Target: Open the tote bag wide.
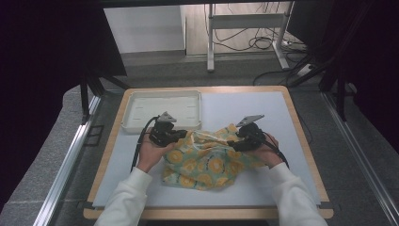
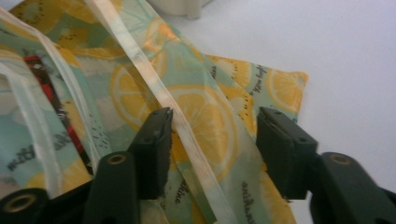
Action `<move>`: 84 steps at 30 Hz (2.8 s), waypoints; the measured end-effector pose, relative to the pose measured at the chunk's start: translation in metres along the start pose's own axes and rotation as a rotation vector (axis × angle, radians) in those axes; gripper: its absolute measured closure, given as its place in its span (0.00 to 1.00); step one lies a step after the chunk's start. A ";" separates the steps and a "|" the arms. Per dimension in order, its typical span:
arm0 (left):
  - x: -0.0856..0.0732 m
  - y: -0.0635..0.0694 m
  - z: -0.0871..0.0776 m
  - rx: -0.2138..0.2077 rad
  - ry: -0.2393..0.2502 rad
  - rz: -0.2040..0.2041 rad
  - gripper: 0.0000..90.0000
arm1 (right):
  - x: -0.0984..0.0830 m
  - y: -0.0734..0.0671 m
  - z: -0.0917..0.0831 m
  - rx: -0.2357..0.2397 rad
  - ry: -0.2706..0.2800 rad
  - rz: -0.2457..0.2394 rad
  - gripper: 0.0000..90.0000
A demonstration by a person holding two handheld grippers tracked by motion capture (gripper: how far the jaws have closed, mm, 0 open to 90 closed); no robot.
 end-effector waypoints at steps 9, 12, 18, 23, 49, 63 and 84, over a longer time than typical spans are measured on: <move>0.000 0.001 0.001 -0.002 -0.002 0.003 0.99 | -0.005 0.009 0.002 0.025 -0.024 0.055 0.79; 0.000 0.001 0.001 -0.003 -0.004 0.004 0.99 | -0.006 0.009 0.003 0.027 -0.024 0.058 0.88; 0.000 0.001 0.001 -0.002 -0.003 0.006 0.99 | -0.003 0.010 -0.002 0.025 0.012 0.061 0.95; 0.000 0.001 0.001 -0.002 -0.003 0.006 0.99 | 0.000 0.012 -0.006 0.019 0.052 0.069 0.97; 0.004 0.003 -0.012 -0.021 0.040 0.007 1.00 | 0.008 0.012 -0.023 0.011 0.164 0.075 0.98; 0.004 0.004 -0.017 -0.031 0.052 -0.002 1.00 | 0.008 0.010 -0.026 0.017 0.171 0.073 0.98; -0.010 0.014 -0.039 -0.064 0.072 -0.017 1.00 | 0.012 -0.010 -0.048 0.037 0.223 0.042 0.98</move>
Point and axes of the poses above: each handheld gripper's, and its own axes: z roughly forward along the jaws, x roughly out of its top, y roughly to its right, the point moved 4 cm from there along z, roughly forward along the jaws
